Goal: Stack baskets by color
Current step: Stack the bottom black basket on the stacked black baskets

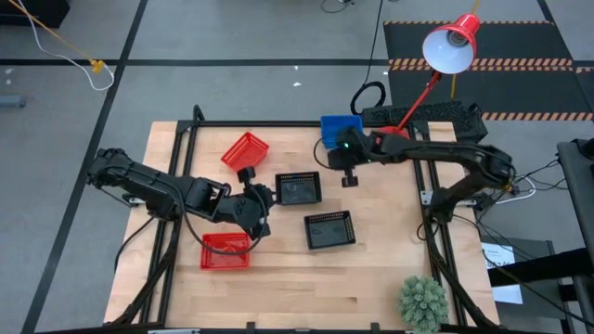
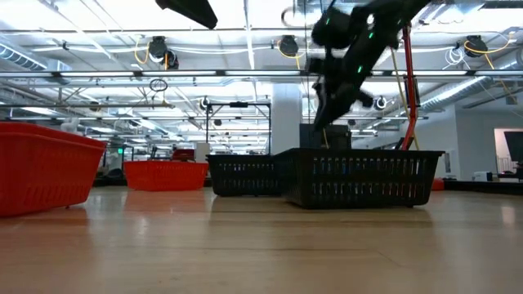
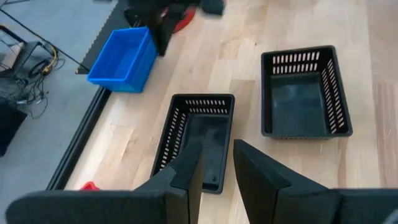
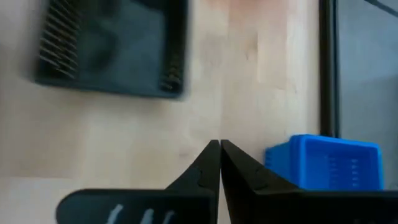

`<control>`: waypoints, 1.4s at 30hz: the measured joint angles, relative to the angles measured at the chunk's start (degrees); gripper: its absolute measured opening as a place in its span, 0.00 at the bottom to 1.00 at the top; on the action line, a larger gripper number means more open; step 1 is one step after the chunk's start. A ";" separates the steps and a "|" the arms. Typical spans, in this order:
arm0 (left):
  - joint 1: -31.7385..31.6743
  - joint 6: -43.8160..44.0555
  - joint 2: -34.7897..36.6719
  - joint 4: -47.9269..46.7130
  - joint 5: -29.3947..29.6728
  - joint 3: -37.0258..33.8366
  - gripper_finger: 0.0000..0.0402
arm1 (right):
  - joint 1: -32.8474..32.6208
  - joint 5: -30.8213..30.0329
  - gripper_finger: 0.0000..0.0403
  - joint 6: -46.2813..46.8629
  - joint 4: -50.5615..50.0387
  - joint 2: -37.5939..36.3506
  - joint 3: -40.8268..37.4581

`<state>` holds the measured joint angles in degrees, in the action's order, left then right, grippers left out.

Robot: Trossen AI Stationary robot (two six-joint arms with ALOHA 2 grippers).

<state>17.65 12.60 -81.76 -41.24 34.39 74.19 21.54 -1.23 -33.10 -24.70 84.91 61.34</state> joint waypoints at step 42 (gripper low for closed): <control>4.41 -2.01 -38.93 25.63 -10.28 12.48 0.57 | -41.72 -4.95 0.02 48.20 -4.57 -31.63 -16.50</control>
<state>22.06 10.59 -120.69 -15.61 24.11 86.67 -20.19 -6.18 15.10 -29.27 53.28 44.84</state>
